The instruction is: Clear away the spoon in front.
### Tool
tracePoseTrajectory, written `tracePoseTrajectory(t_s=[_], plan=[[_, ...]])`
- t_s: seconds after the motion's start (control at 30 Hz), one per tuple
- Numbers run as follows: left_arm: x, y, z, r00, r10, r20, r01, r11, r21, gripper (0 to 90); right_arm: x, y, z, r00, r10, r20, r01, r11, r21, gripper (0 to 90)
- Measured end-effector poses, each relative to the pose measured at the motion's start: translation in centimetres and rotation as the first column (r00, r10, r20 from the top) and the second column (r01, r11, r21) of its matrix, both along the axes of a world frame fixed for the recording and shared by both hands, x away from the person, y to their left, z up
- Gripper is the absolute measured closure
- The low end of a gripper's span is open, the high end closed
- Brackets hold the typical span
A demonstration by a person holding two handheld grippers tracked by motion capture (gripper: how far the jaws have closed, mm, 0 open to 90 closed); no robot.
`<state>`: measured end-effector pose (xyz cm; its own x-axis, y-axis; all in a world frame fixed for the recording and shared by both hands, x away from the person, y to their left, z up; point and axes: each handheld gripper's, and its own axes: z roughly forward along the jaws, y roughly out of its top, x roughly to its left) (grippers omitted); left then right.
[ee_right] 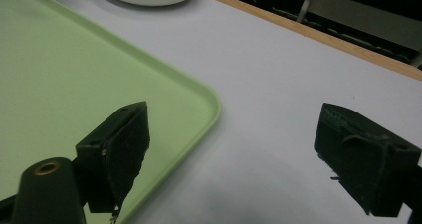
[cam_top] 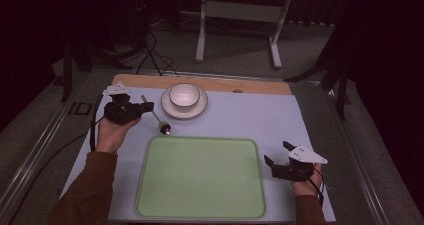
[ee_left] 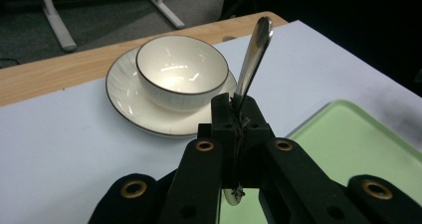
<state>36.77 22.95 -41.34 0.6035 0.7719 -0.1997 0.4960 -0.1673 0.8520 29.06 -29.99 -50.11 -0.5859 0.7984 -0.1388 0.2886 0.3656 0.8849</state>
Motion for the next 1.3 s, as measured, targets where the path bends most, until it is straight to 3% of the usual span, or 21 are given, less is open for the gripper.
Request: tracePoseTrajectory(t_s=[0.5,0.67,0.77,0.87,0.93,1.0,1.2,1.3], plan=[[-1.7,0.4,-0.8,0.9980,-0.022,-0.059,0.023,0.9997,0.012,88.7,0.0,0.0,0.0,1.0000,0.001,0.000,-0.001,1.000,-0.002,14.0],[-2.0,0.3,-1.3,0.9934,-0.046,-0.106,0.047,0.9988,0.010,88.7,0.0,0.0,0.0,1.0000,0.001,-0.001,-0.001,1.000,-0.001,14.0],[-1.7,0.2,-1.8,0.9820,-0.072,-0.174,0.076,0.9970,0.013,88.8,0.0,0.0,0.0,1.0000,0.001,-0.002,-0.001,1.000,-0.002,14.0],[-1.3,0.0,-2.5,0.9661,-0.095,-0.240,0.101,0.9948,0.012,88.8,0.0,0.1,0.0,1.0000,0.002,-0.002,-0.002,1.000,-0.003,14.0],[-1.0,-0.3,-3.2,0.9572,-0.103,-0.271,0.112,0.9935,0.018,88.8,0.0,0.0,0.0,1.0000,0.001,-0.002,-0.001,1.000,-0.002,14.0],[-0.9,-0.3,-3.7,0.9521,-0.113,-0.284,0.115,0.9933,-0.009,88.5,0.0,0.0,0.0,1.0000,0.001,-0.002,-0.001,1.000,-0.003,13.9],[-0.8,-1.0,-4.5,0.9545,-0.110,-0.277,0.117,0.9931,0.009,85.3,0.0,0.1,0.0,1.0000,0.001,-0.003,-0.001,1.000,-0.003,14.0],[-0.9,-1.3,-5.2,0.9602,-0.104,-0.260,0.107,0.9942,0.000,84.7,0.0,0.1,0.0,1.0000,0.001,-0.003,-0.001,1.000,-0.003,14.0]])
